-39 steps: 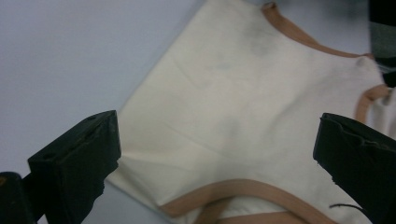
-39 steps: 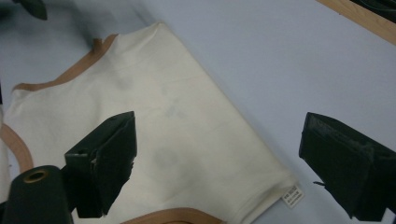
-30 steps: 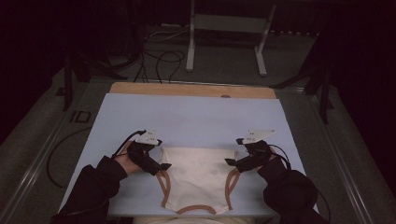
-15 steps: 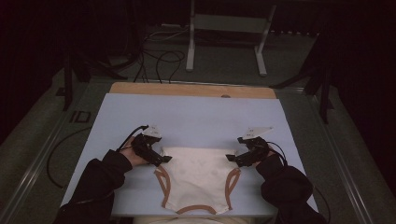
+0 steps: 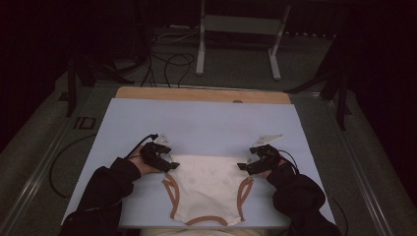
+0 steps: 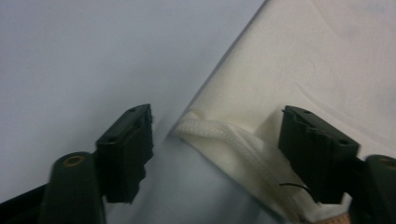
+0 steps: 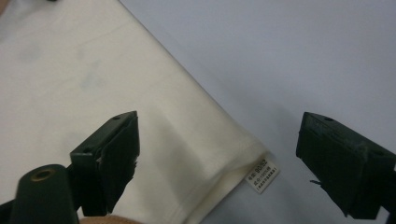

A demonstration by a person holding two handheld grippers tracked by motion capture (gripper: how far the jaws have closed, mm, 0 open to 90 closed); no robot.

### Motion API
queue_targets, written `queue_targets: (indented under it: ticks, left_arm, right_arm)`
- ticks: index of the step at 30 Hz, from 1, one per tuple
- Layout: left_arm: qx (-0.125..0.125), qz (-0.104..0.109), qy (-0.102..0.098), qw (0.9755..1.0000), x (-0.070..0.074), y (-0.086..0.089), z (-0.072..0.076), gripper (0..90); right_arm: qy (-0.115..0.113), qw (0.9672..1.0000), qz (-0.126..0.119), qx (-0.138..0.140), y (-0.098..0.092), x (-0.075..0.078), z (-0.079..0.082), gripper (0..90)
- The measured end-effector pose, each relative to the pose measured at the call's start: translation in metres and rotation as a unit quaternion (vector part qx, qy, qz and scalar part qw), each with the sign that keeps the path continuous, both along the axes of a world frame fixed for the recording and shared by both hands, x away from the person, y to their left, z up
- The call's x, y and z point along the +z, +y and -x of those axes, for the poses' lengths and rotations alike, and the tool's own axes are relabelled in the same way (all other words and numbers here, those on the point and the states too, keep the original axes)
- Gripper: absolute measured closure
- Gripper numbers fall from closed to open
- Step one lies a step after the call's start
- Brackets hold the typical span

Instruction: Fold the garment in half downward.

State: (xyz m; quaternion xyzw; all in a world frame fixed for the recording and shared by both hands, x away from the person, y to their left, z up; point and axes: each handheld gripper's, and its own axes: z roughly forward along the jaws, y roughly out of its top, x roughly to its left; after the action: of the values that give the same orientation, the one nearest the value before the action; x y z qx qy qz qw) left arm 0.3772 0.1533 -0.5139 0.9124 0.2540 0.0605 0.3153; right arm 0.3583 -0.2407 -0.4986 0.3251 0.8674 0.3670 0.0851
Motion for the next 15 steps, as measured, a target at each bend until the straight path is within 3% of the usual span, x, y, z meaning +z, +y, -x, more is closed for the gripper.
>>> queue_targets:
  ticks: [11, 15]
  left_arm:
    - [-0.019, 0.015, 0.003, 0.9997, 0.0008, -0.0014, 0.0022, 54.8]
    - [-0.014, 0.018, 0.003, 0.9997, 0.0004, -0.0013, 0.0034, 58.5]
  right_arm:
    - [0.021, 0.9997, 0.015, 0.006, 0.0009, -0.0109, -0.0029, 24.3]
    - [0.025, 0.9994, 0.02, 0.009, 0.0035, -0.0127, -0.0033, 28.9]
